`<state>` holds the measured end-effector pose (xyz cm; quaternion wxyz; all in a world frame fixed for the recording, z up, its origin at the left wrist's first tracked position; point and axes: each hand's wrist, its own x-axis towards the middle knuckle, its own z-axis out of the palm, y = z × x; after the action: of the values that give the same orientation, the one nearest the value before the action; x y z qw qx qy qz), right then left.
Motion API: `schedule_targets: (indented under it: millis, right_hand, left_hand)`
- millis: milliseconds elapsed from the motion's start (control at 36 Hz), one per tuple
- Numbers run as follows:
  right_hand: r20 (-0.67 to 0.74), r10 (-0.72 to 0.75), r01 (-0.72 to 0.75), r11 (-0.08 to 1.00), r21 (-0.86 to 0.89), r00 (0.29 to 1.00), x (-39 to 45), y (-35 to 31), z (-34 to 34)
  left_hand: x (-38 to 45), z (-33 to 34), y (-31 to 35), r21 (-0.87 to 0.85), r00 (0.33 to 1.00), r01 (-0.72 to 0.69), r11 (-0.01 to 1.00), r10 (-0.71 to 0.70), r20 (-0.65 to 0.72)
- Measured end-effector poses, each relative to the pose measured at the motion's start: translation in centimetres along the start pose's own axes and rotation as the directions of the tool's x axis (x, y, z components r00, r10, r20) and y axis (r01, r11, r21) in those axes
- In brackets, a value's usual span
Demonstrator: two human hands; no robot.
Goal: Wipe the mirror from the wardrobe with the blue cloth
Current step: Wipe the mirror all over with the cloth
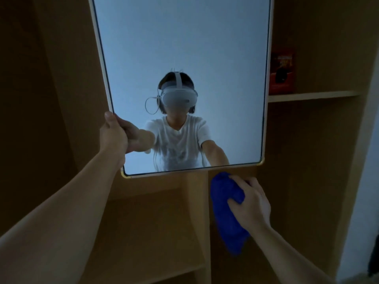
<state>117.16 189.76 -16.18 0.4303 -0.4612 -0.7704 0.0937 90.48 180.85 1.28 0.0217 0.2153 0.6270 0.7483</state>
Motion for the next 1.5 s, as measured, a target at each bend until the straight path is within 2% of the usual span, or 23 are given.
schedule_targets:
  millis: [83,222,278,333,389,472,528,583,639,694,778,889,1028,1056,1111,1167,1222,1278,1333,1361,1417,1472,1500]
  right_hand:
    - [0.182,0.006,-0.053,0.966,0.251,0.983,1.1,-1.2,-1.3]
    - [0.519,0.034,-0.415,0.645,0.641,0.854,0.9,-2.5,-3.0]
    - [0.528,0.054,-0.463,0.562,0.685,0.848,0.6,-2.6,-3.1]
    - [0.504,0.092,-0.478,0.5,0.722,0.859,0.4,-2.7,-2.9]
    - [0.476,0.13,-0.479,0.458,0.749,0.869,0.1,-2.9,-2.6]
    - [0.464,0.187,-0.498,0.409,0.765,0.866,-0.5,-3.7,-2.2]
    - [0.469,0.214,-0.515,0.39,0.763,0.857,-0.9,-4.4,-1.9]
    - [0.484,0.248,-0.544,0.359,0.759,0.839,-1.3,-4.9,-1.5]
    - [0.533,0.276,-0.598,0.285,0.749,0.8,-1.8,-5.3,-1.3]
    - [0.599,0.262,-0.651,0.207,0.73,0.756,-2.3,-5.5,-1.4]
    - [0.68,0.193,-0.705,0.116,0.7,0.707,-3.2,-5.2,-1.6]
    - [0.744,0.032,-0.745,0.047,0.665,0.667,-4.0,-4.3,-2.0]
    - [0.741,-0.166,-0.756,-0.044,0.653,0.65,-3.8,-3.8,-3.2]
    - [0.748,-0.154,-0.759,-0.023,0.651,0.646,-3.6,-4.0,-3.7]
    - [0.752,-0.058,-0.749,0.065,0.659,0.657,-2.8,-4.9,-4.7]
    - [0.669,0.085,-0.671,0.198,0.715,0.738,-1.6,-5.8,-5.4]
    - [0.474,0.163,-0.492,0.46,0.74,0.865,-0.7,-7.0,-5.7]
    - [0.204,0.032,-0.123,0.883,0.453,0.978,-0.3,-8.0,-5.6]
    - [0.038,-0.179,0.181,0.982,-0.058,0.983,-0.6,-8.8,-5.0]
    - [0.024,-0.259,0.259,0.948,-0.184,0.966,-0.8,-9.4,-4.7]
    - [0.039,-0.398,0.393,0.878,-0.273,0.916,-1.3,-10.9,-3.9]
    - [0.045,-0.508,0.495,0.81,-0.313,0.86,-1.4,-12.2,-2.8]
    - [0.054,-0.554,0.538,0.775,-0.331,0.831,-1.4,-12.9,-2.4]
  left_hand:
    - [-0.1,-0.2,0.7,0.006,0.998,0.058,0.998,-0.058,0.009]
    - [-1.0,-0.5,1.6,-0.234,0.954,0.209,0.95,-0.145,0.264]
    - [-1.0,-0.4,1.6,-0.095,0.984,0.147,0.985,-0.136,0.112]
    - [-1.2,-0.9,1.0,0.254,0.999,-0.002,0.967,0.014,-0.045]
    - [-2.6,-2.0,-0.6,0.497,0.945,-0.211,0.842,0.305,-0.114]
    - [-7.4,-2.0,-3.6,0.399,0.841,-0.488,0.777,0.541,-0.025]
    - [-11.5,-1.2,-5.6,0.314,0.889,-0.455,0.833,0.404,0.214]
    - [-15.1,-0.3,-7.0,0.255,0.914,-0.123,0.959,0.009,0.406]
    - [-17.4,0.5,-7.2,0.261,0.75,0.384,0.886,-0.464,0.472]
    - [-17.9,1.1,-6.6,0.264,0.554,0.644,0.718,-0.676,0.486]
    - [-17.7,1.4,-5.5,0.219,0.428,0.763,0.609,-0.728,0.536]
    - [-18.0,1.1,-5.6,0.221,0.462,0.723,0.654,-0.696,0.549]
    - [-17.2,0.7,-5.7,0.282,0.368,0.683,0.673,-0.652,0.663]
    - [-17.0,0.7,-5.1,0.322,0.401,0.6,0.732,-0.624,0.671]
    - [-16.4,0.3,-3.6,0.388,0.623,0.188,0.902,-0.414,0.663]
    - [-14.5,0.0,-2.5,0.352,0.799,-0.354,0.867,0.085,0.595]
    - [-12.1,-0.8,-0.8,0.283,0.806,-0.576,0.767,0.474,0.355]
    - [-9.3,-1.9,1.1,0.291,0.732,-0.648,0.703,0.681,-0.013]
    - [-6.7,-2.8,2.3,0.34,0.7,-0.581,0.739,0.667,-0.255]
    - [-5.3,-3.0,2.5,0.317,0.771,-0.483,0.816,0.568,-0.289]
    - [-3.0,-2.8,2.7,0.128,0.955,-0.207,0.97,0.229,-0.188]
    - [-2.0,-2.1,2.4,-0.12,0.995,0.092,0.989,-0.087,0.04]
    - [-2.0,-1.9,2.0,-0.119,0.988,0.143,0.983,-0.134,0.078]
